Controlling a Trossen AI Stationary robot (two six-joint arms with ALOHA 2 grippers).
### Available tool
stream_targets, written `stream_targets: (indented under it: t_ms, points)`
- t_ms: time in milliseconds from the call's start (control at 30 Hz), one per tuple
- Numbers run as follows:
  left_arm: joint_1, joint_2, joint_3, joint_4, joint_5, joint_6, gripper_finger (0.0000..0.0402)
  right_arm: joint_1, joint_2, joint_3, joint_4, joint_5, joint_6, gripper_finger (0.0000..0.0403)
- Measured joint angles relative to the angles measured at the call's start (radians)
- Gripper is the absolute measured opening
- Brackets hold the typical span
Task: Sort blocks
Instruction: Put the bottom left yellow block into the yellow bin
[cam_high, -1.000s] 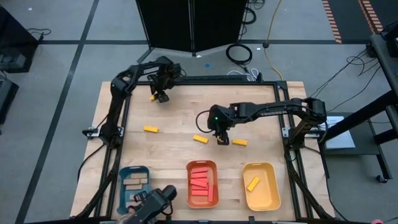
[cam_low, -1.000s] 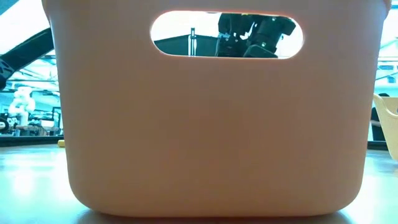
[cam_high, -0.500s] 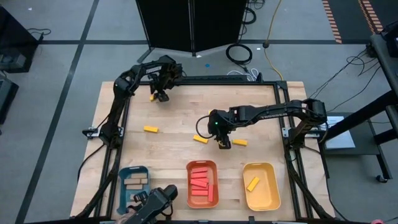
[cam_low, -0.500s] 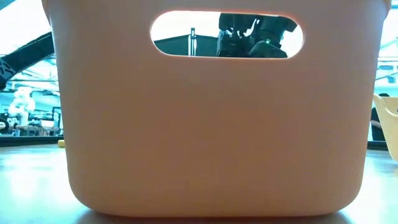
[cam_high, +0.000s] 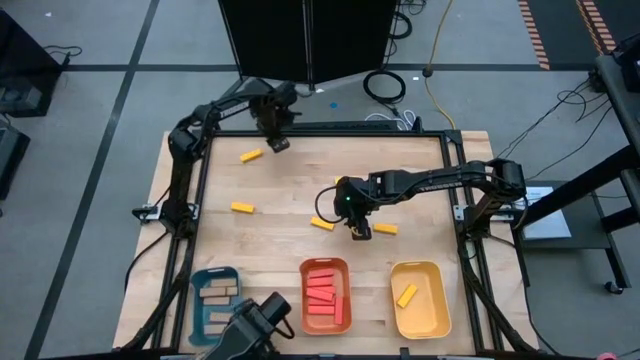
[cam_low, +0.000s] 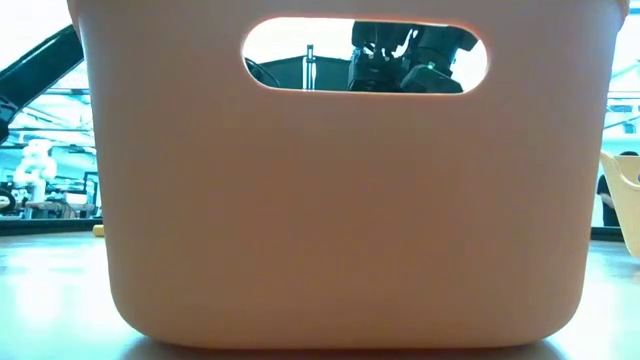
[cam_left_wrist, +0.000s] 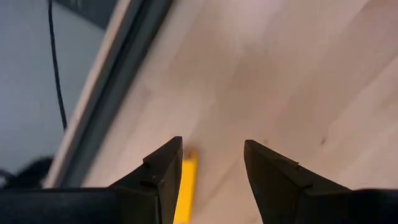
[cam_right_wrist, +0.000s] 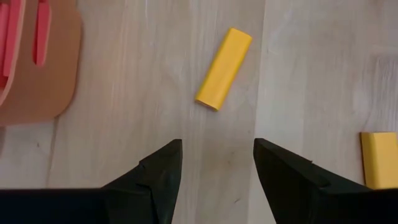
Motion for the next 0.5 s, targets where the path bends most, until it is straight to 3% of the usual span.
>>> stream_targets:
  t_ms: [233,400,500]
  points:
    - [-0.048,-0.002,-0.059,0.117,0.164,0.182,0.0169,0.002,0.000,0.000,-0.001,0.000,0.009,0.0194]
    - [-0.114,-0.019,-0.152,0.066,0.176,0.211,0.0168,0.002,0.000,0.000,0.000,0.000,0.002,0.0194]
    - [-0.173,-0.102,-0.263,0.153,0.223,0.207,0.0164,0.002,0.000,0.000,0.006,0.000,-0.019,0.0194]
